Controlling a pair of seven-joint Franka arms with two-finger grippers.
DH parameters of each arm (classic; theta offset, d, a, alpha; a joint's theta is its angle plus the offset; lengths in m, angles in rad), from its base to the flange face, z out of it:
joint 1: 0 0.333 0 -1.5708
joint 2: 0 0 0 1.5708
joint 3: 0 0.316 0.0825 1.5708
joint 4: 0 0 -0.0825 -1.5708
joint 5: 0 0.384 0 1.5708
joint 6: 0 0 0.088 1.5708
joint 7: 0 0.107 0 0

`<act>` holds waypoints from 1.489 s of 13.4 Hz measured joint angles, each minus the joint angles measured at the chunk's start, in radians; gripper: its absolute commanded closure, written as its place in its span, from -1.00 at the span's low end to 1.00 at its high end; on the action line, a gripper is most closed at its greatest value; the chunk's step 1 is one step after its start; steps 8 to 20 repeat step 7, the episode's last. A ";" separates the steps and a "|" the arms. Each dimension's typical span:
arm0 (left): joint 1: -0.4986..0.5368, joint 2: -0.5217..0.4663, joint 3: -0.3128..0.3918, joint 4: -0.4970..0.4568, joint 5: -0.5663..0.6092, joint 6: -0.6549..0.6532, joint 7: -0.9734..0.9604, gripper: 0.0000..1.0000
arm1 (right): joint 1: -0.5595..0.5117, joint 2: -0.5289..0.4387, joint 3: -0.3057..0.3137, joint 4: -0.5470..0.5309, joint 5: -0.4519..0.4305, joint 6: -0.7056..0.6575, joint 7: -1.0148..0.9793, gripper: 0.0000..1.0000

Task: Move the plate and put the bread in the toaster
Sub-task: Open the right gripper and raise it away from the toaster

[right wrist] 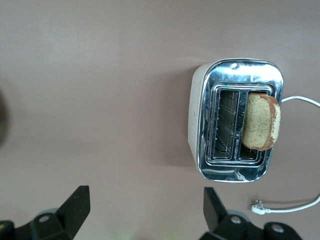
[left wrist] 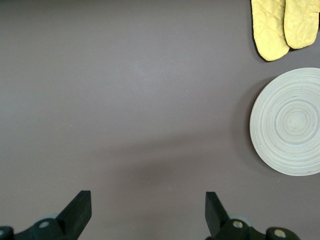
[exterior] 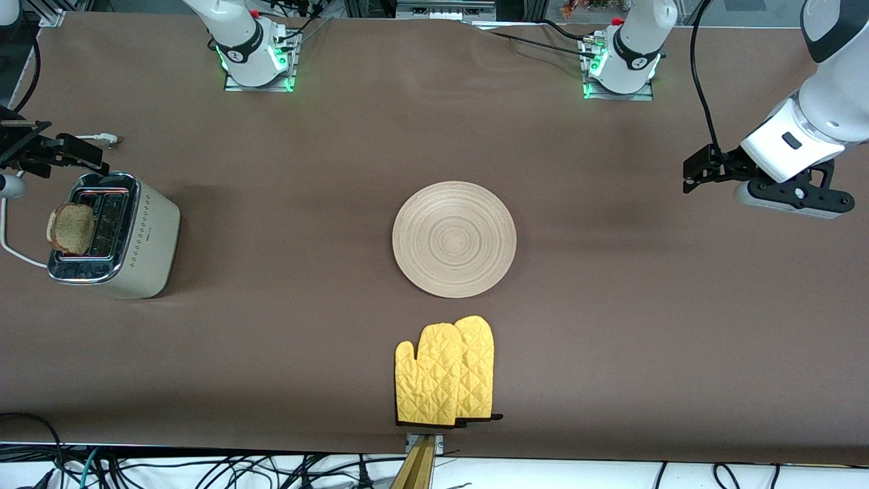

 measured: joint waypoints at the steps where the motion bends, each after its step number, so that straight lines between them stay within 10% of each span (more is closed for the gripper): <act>1: 0.000 0.000 0.000 0.000 0.000 0.000 0.000 -1.00 | 0.000 0.002 0.000 0.000 0.000 0.000 0.000 -1.00; 20: 0.000 0.000 0.000 0.000 0.000 -0.002 0.000 -1.00 | 0.000 0.014 0.000 0.000 0.000 0.001 0.000 -1.00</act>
